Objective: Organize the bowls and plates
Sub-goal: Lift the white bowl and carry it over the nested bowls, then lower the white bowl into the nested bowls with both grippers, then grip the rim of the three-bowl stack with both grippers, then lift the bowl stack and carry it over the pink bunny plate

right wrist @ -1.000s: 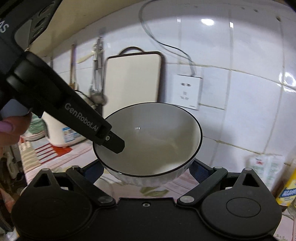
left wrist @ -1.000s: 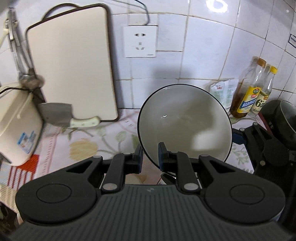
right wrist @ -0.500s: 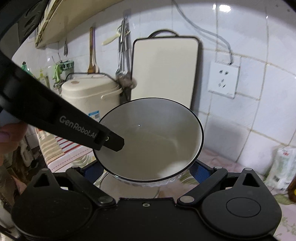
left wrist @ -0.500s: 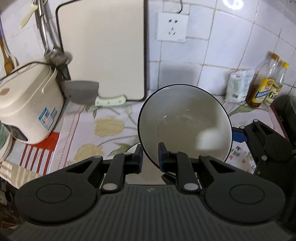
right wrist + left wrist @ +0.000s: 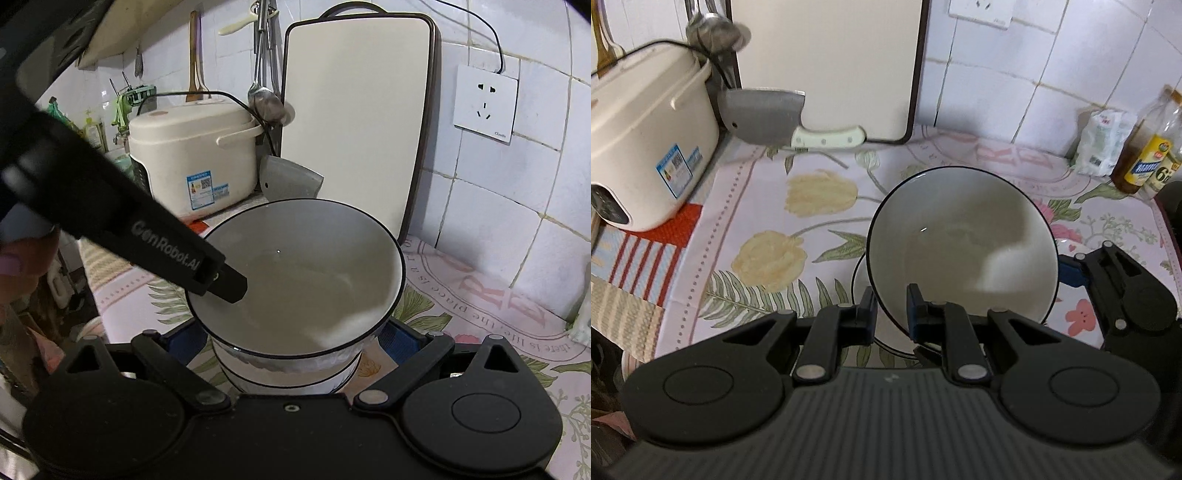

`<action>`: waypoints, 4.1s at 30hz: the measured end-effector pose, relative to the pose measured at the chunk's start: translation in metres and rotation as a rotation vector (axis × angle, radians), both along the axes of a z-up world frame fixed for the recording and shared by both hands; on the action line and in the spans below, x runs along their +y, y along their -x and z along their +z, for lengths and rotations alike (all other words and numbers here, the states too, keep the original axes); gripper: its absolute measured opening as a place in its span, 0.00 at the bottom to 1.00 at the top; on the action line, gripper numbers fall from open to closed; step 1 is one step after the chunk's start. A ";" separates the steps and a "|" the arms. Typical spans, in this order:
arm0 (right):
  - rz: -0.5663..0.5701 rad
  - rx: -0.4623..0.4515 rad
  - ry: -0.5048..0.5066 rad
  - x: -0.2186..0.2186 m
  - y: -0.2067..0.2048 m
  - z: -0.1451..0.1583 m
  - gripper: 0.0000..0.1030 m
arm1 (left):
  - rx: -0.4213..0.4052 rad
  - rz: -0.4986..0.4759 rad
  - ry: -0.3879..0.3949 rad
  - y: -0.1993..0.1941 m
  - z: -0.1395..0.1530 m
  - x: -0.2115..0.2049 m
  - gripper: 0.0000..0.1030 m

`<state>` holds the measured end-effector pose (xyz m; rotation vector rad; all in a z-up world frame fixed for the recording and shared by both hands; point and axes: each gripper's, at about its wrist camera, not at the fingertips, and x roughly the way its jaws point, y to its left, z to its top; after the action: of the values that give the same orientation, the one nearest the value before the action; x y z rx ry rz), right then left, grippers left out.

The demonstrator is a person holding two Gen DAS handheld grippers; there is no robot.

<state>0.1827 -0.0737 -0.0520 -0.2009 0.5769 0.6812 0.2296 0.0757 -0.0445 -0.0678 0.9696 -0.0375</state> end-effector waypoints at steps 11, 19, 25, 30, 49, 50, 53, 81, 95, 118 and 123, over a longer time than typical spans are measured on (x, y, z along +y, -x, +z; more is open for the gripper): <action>-0.008 0.027 0.080 0.016 -0.012 -0.014 0.97 | 0.043 0.024 0.009 -0.015 -0.026 0.007 0.14; -0.004 0.113 0.093 0.023 -0.024 -0.015 1.00 | 0.047 0.036 0.001 -0.018 -0.032 0.011 0.15; 0.011 0.127 0.134 0.026 -0.025 -0.012 1.00 | 0.038 0.041 -0.026 -0.018 -0.036 0.011 0.15; 0.036 0.111 0.193 0.028 -0.021 -0.009 1.00 | 0.027 0.055 -0.019 -0.016 -0.041 0.014 0.14; -0.110 -0.098 -0.074 -0.026 0.042 0.031 1.00 | -0.083 0.032 0.043 0.029 0.002 0.020 0.33; -0.106 -0.107 -0.091 -0.031 0.048 0.036 1.00 | -0.088 0.030 0.048 0.034 0.006 0.021 0.33; -0.110 -0.106 -0.215 -0.056 0.064 0.047 1.00 | -0.106 0.028 0.044 0.049 0.015 0.021 0.33; -0.344 -0.028 -0.162 0.037 0.103 -0.089 0.99 | -0.134 0.046 0.400 0.059 -0.039 0.075 0.39; -0.545 -0.124 -0.118 0.079 0.053 -0.124 0.98 | -0.070 0.030 0.573 -0.006 -0.073 0.108 0.49; -0.588 -0.069 -0.058 0.095 0.025 -0.120 0.93 | 0.043 -0.014 0.652 -0.052 -0.127 0.098 0.34; -0.516 -0.100 -0.046 0.090 0.030 -0.122 0.89 | 0.021 0.021 0.625 -0.041 -0.121 0.102 0.30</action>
<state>0.1523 0.0167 -0.1736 -0.0377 0.4890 0.1825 0.2706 0.1779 -0.1657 -0.6532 0.9482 -0.3208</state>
